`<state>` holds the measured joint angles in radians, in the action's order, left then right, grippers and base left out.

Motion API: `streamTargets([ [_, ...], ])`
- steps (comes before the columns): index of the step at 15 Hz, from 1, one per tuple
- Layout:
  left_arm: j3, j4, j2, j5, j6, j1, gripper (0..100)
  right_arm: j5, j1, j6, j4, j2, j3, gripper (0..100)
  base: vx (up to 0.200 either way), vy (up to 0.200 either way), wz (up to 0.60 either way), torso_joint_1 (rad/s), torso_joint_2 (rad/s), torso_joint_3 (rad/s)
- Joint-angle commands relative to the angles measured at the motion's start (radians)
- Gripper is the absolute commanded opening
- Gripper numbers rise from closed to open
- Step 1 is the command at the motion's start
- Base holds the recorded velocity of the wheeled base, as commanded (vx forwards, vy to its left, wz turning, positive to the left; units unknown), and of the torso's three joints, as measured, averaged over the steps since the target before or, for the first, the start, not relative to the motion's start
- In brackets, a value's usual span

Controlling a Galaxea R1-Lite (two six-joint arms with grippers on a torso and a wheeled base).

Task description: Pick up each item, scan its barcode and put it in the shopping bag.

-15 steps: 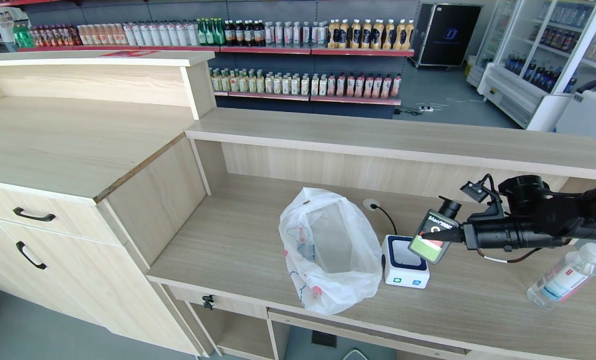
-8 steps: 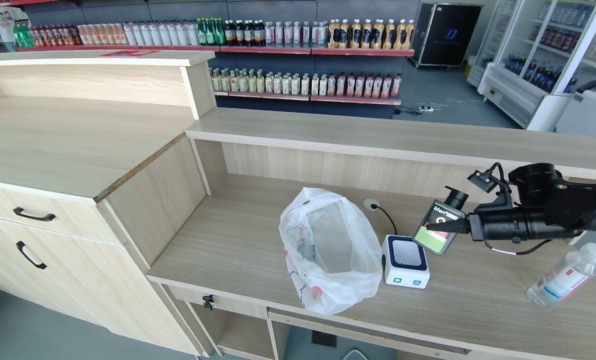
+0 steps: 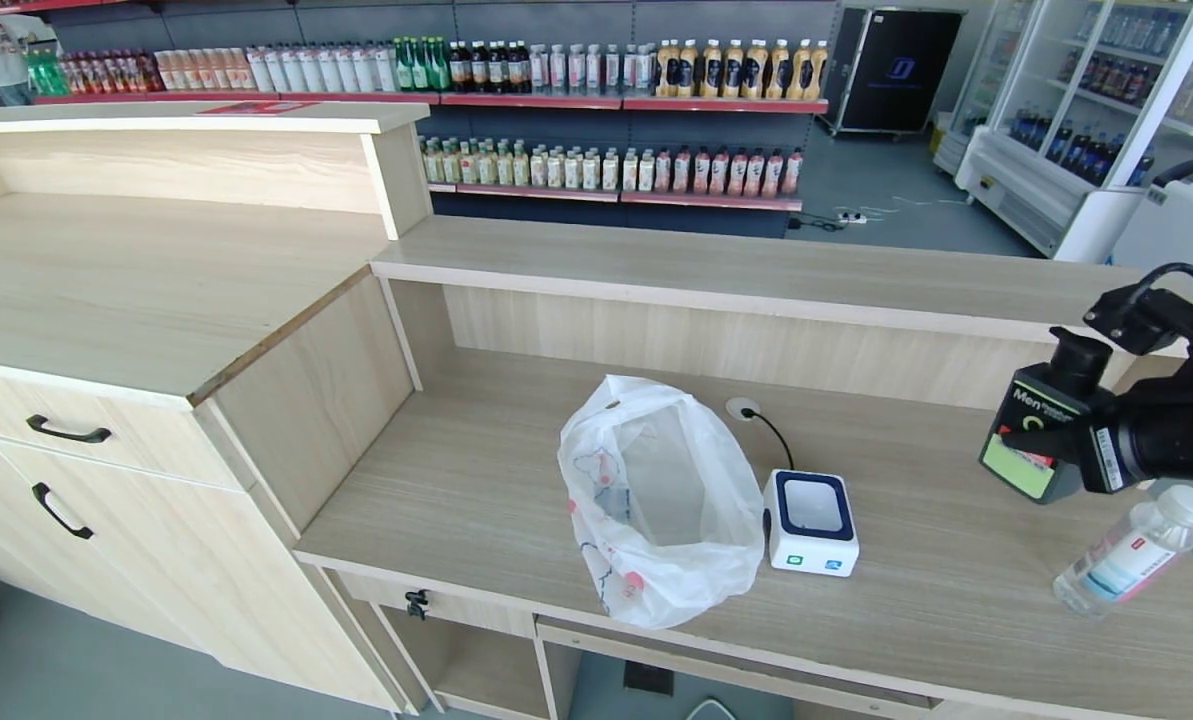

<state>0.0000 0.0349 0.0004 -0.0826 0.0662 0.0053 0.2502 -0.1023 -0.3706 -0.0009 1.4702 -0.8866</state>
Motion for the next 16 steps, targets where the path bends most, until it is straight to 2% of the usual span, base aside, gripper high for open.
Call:
streamTargets([
  [1,0.0,0.0,0.0,0.0,0.0,-0.001,100,-0.011,0.007,-0.008,-0.027,-0.097,0.044,0,0.0,0.0,0.0,0.0,0.0,0.0],
  [3,0.0,0.0,0.0,0.0,0.0,0.001,100,-0.02,0.01,-0.021,-0.111,-0.116,0.089,0,0.0,0.0,0.3,0.001,0.0,0.004],
  [6,0.0,0.0,0.0,0.0,0.0,0.001,100,-0.092,0.078,0.001,-0.222,-0.103,0.129,0,0.0,0.0,0.6,-0.001,0.01,0.004],
  [9,0.0,0.0,0.0,0.0,0.0,0.001,100,-0.223,0.184,0.085,-0.35,-0.013,0.117,0,0.0,0.0,0.6,0.014,0.01,0.002],
  [11,0.0,0.0,0.0,0.0,0.0,0.001,100,-0.236,0.202,0.142,-0.432,0.068,0.112,0,0.0,0.0,0.6,0.002,0.0,0.0],
  [14,0.0,0.0,0.0,0.0,0.0,0.001,100,-0.236,0.193,0.136,-0.508,0.191,0.13,0,0.0,0.0,0.0,0.0,0.0,0.0],
  [16,0.0,0.0,0.0,0.0,0.0,-0.001,100,-0.236,0.191,0.134,-0.699,0.328,0.175,0,0.0,0.0,0.0,0.0,0.0,0.0],
])
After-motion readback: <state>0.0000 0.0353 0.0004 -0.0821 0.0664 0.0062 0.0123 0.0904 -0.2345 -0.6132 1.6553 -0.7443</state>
